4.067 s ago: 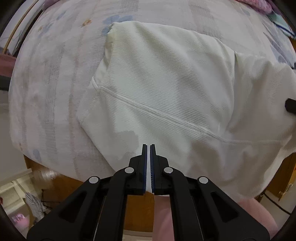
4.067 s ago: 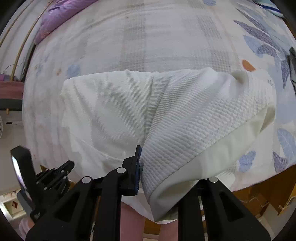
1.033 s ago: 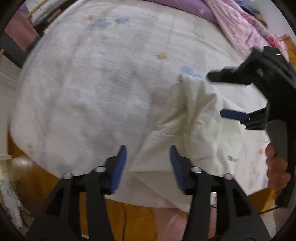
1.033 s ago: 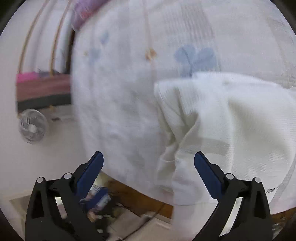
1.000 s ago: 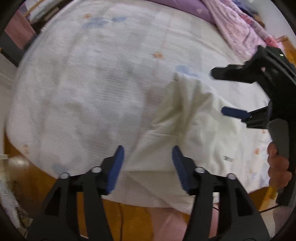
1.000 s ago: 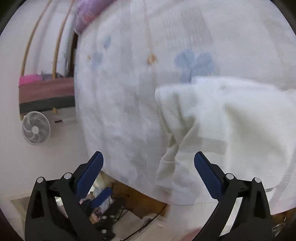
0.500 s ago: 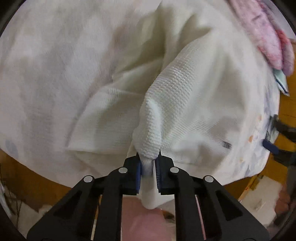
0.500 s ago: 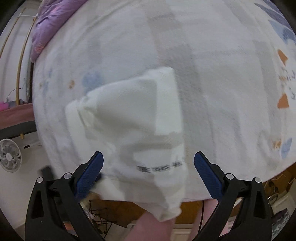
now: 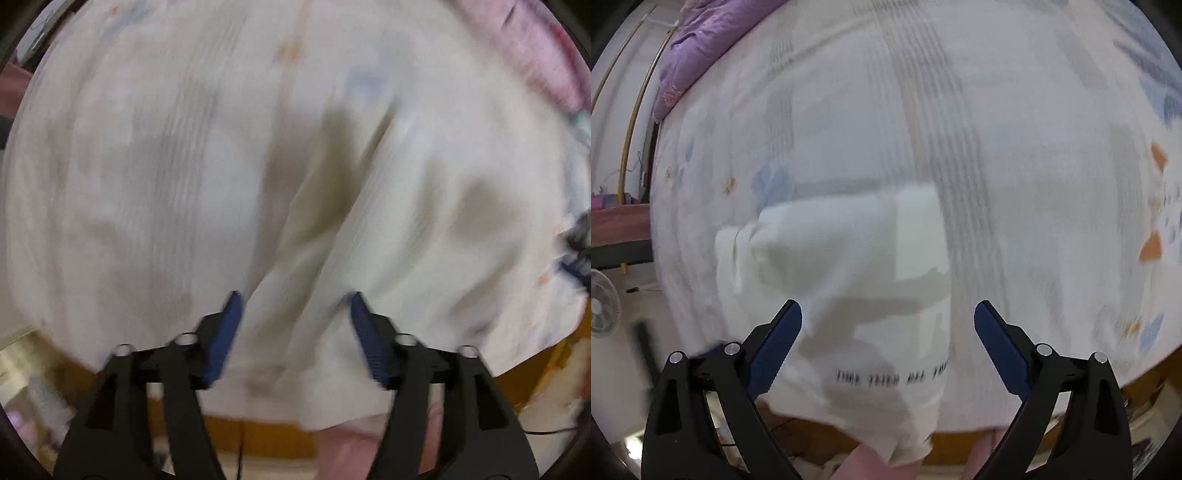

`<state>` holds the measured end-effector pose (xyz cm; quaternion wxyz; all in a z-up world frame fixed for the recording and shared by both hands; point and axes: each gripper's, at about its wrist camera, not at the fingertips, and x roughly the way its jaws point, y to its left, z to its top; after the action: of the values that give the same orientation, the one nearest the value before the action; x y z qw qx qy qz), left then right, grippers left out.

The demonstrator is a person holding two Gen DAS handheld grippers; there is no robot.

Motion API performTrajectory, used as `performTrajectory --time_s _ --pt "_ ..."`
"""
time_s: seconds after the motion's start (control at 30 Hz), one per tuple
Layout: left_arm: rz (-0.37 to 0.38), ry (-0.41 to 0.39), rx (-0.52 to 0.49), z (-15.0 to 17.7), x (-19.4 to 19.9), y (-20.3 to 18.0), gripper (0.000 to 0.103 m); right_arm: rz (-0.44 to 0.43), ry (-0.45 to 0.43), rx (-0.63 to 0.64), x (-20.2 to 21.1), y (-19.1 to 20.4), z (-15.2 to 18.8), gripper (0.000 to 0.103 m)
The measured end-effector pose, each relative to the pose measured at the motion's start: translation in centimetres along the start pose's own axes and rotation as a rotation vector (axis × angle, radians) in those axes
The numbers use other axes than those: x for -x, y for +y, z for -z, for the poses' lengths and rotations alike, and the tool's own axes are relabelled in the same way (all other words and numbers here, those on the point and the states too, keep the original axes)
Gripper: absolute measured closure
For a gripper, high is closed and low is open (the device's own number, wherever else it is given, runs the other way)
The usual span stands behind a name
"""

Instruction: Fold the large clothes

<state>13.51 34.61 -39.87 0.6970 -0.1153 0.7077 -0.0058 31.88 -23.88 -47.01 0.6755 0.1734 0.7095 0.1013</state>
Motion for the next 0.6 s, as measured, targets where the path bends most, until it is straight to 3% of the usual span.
performTrajectory --time_s 0.07,0.17,0.23,0.3,0.47,0.53,0.6 --pt "0.054 -0.047 0.026 -2.6 0.4 -0.6 0.036 -0.022 -0.032 0.043 -0.8 0.0 -2.1 0.012" --pt "0.121 -0.035 0.041 -6.4 -2.4 -2.1 0.038 -0.011 -0.021 0.120 -2.7 0.7 -4.6 0.012" --pt "0.119 -0.005 0.047 -7.5 -5.6 -3.6 0.095 -0.001 0.022 0.207 -5.2 1.6 -5.6 0.017" --pt "0.057 -0.008 0.057 -8.1 -6.7 -3.8 0.095 0.075 0.115 0.256 -8.2 1.4 -5.2 0.027" --pt "0.042 -0.132 0.070 -5.3 -1.3 -1.9 0.095 -0.069 0.171 0.070 -8.1 -3.5 -2.6 0.027" --pt "0.043 -0.092 0.073 -4.7 -1.8 -1.4 0.094 -0.105 0.166 0.014 -7.9 -4.8 -1.5 0.027" --pt "0.008 -0.064 0.043 -5.5 -3.0 -2.2 0.094 -0.078 0.148 -0.001 -7.8 -5.0 -1.3 0.023"
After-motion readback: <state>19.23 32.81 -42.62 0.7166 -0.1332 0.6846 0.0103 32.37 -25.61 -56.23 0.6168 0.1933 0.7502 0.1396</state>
